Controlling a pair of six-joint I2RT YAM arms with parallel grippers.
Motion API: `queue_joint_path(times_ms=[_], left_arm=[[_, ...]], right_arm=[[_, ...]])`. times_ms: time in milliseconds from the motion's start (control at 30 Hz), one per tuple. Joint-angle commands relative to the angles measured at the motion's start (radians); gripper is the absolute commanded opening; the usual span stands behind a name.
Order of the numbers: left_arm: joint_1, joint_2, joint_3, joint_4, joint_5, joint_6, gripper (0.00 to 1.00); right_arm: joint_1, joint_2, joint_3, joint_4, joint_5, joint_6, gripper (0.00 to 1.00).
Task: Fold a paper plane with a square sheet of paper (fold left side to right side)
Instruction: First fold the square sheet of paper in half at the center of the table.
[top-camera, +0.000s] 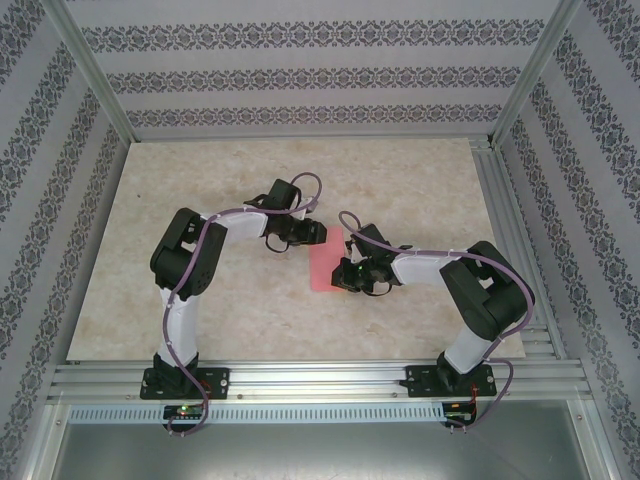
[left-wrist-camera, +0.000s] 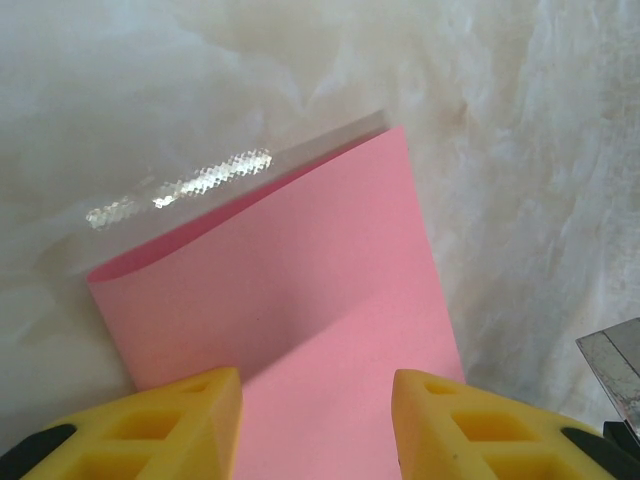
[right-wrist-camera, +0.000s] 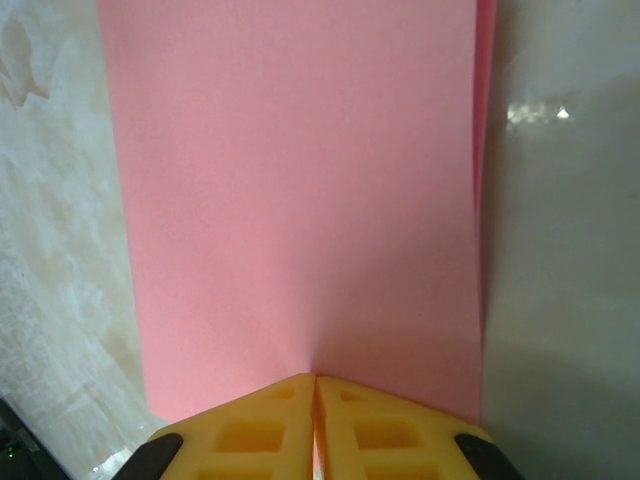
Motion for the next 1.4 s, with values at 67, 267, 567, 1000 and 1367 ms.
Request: queue_joint_path(times_ms=[67,267,567,1000,1367], left_arm=[[0.041,0.053,0.034,0.022,-0.057,0.040,0.46],[0.061,0.073,0.065,0.011,-0.062,0.045,0.46],[0.092,0.110,0.111,-0.018,-0.074,0.063,0.46],[0.134,0.093,0.184,-0.073,-0.057,0.094,0.48],[0.142,-0.162,0.035,-0.050,-0.057,0.072,0.49]], right_arm=[[0.008,0.081,-0.050,-0.184,0.150,-0.033,0.10],[0.010,0.079,-0.051,-0.188,0.150,-0.033,0.10],[0.012,0.075,-0.048,-0.188,0.151,-0.033,0.11],[0.020,0.075,-0.029,-0.189,0.148,-0.033,0.11],[0.021,-0.074,0.076,-0.227,0.150,-0.072,0.24]])
